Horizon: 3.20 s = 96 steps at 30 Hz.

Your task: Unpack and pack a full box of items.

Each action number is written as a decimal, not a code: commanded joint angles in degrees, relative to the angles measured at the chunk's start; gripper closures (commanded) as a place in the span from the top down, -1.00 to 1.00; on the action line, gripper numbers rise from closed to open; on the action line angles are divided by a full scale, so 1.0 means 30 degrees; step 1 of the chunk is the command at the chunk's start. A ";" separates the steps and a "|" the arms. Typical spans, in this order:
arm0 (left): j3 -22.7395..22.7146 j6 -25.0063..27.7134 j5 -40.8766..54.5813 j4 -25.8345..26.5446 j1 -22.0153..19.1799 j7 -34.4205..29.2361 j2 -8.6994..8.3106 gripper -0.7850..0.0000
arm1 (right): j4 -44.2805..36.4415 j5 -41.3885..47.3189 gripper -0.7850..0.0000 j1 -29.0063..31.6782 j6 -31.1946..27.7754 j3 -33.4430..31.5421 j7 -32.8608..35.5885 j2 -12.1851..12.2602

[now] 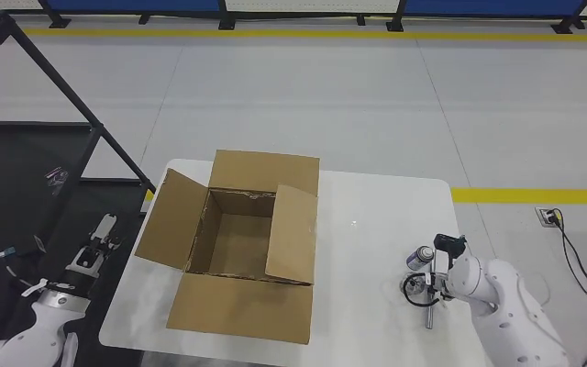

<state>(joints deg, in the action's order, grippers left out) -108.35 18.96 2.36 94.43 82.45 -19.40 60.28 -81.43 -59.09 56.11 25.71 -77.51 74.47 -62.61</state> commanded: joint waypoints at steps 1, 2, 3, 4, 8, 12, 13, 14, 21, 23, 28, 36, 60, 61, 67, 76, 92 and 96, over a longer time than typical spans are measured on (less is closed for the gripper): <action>-0.0065 -0.0024 0.0015 0.0047 0.0066 0.0019 0.0004 1.00 | 0.0073 -0.0009 -0.22 -0.0055 0.0190 0.0011 -0.0013 -0.0021; -0.0092 -0.0018 0.0017 0.0082 0.0089 0.0028 0.0006 1.00 | 0.0090 0.0014 -0.24 -0.0057 0.0245 0.0023 -0.0019 -0.0032; -0.0114 -0.0010 0.0017 0.0102 0.0115 0.0030 0.0009 1.00 | 0.0101 0.0059 -0.25 -0.0052 0.0311 0.0020 -0.0028 -0.0043; -0.0135 -0.0010 0.0024 0.0126 0.0139 0.0024 0.0011 1.00 | 0.0110 0.0075 -0.26 -0.0040 0.0362 0.0026 -0.0058 -0.0053; -0.0231 0.0014 0.0007 0.0231 0.0237 -0.0014 0.0015 1.00 | 0.0168 0.0062 -0.29 -0.0033 0.0597 0.0100 -0.0144 -0.0097; -0.0315 -0.0032 0.0012 0.0342 0.0330 -0.0034 0.0022 1.00 | 0.0173 0.0129 -0.30 -0.0024 0.0736 0.0160 -0.0260 -0.0142; -0.0340 -0.0019 0.0011 0.0368 0.0349 -0.0027 0.0024 1.00 | 0.0178 0.0137 -0.31 -0.0026 0.0803 0.0183 -0.0288 -0.0156; -0.0365 -0.0011 -0.0001 0.0379 0.0380 -0.0022 0.0026 1.00 | 0.0181 0.0139 -0.32 -0.0029 0.0836 0.0216 -0.0308 -0.0169; -0.0538 -0.0023 -0.0001 0.0521 0.0589 -0.0050 0.0039 1.00 | 0.0326 -0.0064 -0.42 -0.0154 0.1272 0.0438 -0.0384 -0.0257; -0.0572 0.0015 -0.0008 0.0559 0.0639 -0.0028 0.0046 1.00 | 0.0354 -0.0099 -0.44 -0.0167 0.1311 0.0462 -0.0382 -0.0273; -0.0622 0.0036 0.0006 0.0646 0.0757 -0.0017 0.0065 1.00 | 0.0540 -0.0302 -0.52 -0.0258 0.1400 0.0604 -0.0343 -0.0318; -0.0635 0.0066 -0.0093 0.0802 0.0928 0.0069 0.0101 1.00 | 0.1124 -0.0329 -0.61 -0.0479 0.1139 0.0581 -0.0358 -0.0364; -0.0538 0.0120 -0.0129 0.0706 0.0789 0.0284 0.0195 1.00 | -0.9829 0.0567 -1.00 0.4168 -0.0775 -0.4725 -0.4503 0.0238; -0.0562 0.0164 -0.0072 0.0668 0.0790 0.0306 0.0200 1.00 | -1.0633 0.0664 -1.00 0.4459 -0.0748 -0.4771 -0.4748 0.0223; -0.0734 0.0293 0.0286 0.0506 0.0897 0.0396 0.0231 1.00 | -1.3592 0.1241 -1.00 0.4502 -0.0940 -0.3692 -0.5542 0.0079; -0.0739 0.0392 0.0536 0.0354 0.0903 0.0440 0.0277 1.00 | -1.4706 0.0589 -1.00 0.2992 -0.1405 -0.1463 -0.4941 -0.0048; -0.0490 -0.0405 0.0223 0.0352 -0.0083 0.0260 0.0262 1.00 | -1.4706 0.0589 -1.00 0.2992 -0.1405 -0.1463 -0.4941 -0.0048; -0.0222 -0.0665 -0.0122 0.0488 -0.0203 0.0335 0.0278 1.00 | -1.4707 0.1456 -1.00 0.3056 -0.2797 -0.1126 -0.5855 -0.0086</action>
<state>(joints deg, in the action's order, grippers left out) -109.20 17.12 2.26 95.83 81.88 -18.53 61.09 -125.70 -56.39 65.29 20.47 -81.42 58.69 -62.81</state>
